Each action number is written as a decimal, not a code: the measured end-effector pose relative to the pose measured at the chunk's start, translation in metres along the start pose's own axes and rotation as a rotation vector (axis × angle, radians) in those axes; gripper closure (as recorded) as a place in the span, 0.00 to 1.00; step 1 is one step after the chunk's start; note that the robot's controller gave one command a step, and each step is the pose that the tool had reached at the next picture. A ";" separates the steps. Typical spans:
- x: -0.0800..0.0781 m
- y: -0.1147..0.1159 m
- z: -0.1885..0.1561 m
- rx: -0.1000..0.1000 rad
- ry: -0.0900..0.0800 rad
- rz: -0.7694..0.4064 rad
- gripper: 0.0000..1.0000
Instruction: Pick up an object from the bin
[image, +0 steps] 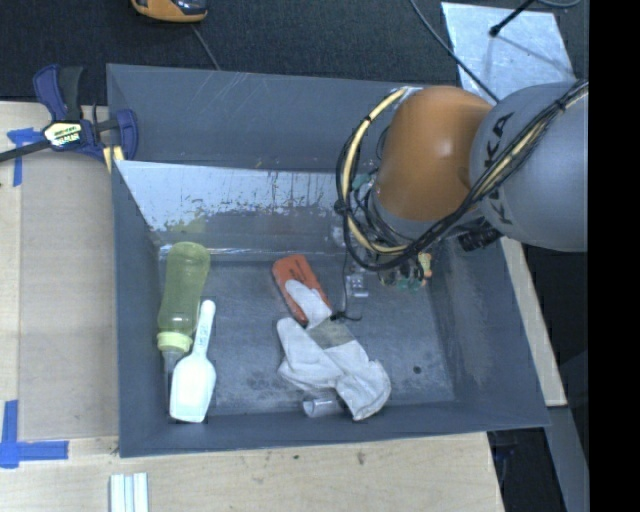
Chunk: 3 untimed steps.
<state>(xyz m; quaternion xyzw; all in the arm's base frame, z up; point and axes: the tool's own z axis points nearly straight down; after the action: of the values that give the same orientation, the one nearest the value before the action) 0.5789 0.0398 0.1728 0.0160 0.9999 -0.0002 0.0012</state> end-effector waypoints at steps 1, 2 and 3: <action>-0.001 -0.001 -0.006 -0.001 -0.007 -0.144 0.00; 0.010 -0.002 0.038 -0.001 -0.004 0.095 0.00; 0.021 -0.001 0.056 0.001 0.005 0.098 0.00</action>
Offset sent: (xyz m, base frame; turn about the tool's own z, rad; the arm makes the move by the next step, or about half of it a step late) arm -0.0193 -0.0003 -0.0640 0.1620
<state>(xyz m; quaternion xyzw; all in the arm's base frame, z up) 0.5584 0.0389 0.1167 0.0649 0.9979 -0.0004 -0.0015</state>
